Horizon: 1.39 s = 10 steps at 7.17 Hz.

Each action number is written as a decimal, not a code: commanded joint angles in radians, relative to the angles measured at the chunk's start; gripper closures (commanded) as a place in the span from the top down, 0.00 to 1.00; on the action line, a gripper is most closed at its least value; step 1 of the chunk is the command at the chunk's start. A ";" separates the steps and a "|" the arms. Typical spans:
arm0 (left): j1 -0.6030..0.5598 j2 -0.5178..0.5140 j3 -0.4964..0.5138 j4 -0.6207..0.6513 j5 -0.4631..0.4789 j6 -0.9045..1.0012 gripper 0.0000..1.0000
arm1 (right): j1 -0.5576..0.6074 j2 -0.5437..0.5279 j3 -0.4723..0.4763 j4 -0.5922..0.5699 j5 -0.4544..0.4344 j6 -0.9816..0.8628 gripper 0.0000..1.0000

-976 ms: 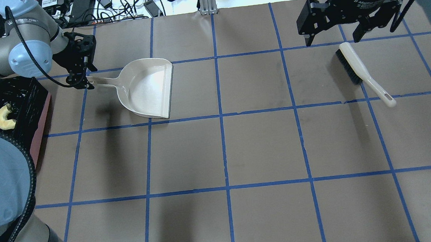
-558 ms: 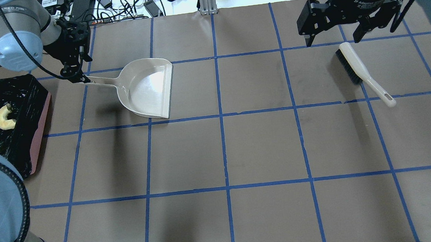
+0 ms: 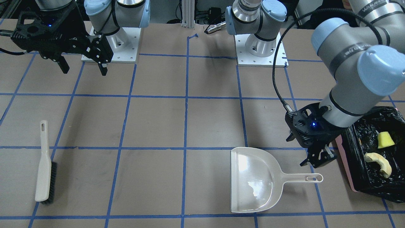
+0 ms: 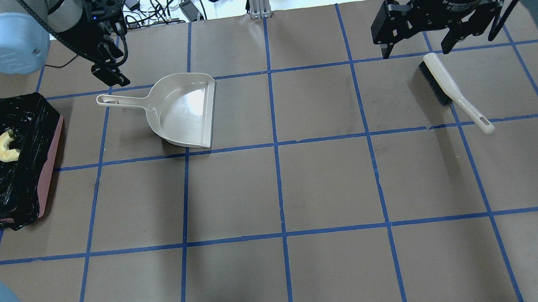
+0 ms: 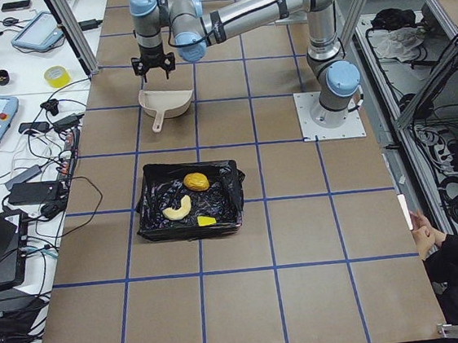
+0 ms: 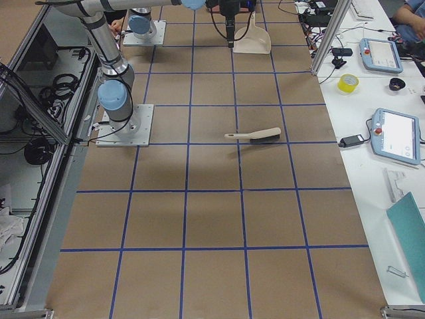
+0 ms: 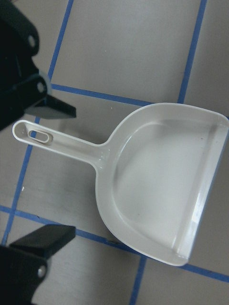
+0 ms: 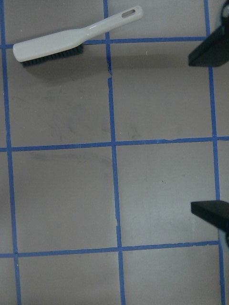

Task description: Sweep and dump trash into bin

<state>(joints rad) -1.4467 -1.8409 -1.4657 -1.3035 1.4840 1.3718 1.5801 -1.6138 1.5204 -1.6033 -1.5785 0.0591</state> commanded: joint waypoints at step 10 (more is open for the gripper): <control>-0.035 0.328 -0.137 -0.212 0.015 -1.209 1.00 | -0.005 0.002 0.001 0.006 0.000 -0.001 1.00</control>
<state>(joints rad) -1.4809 -1.5238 -1.5885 -1.5150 1.4954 0.1638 1.5774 -1.6127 1.5216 -1.5978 -1.5785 0.0594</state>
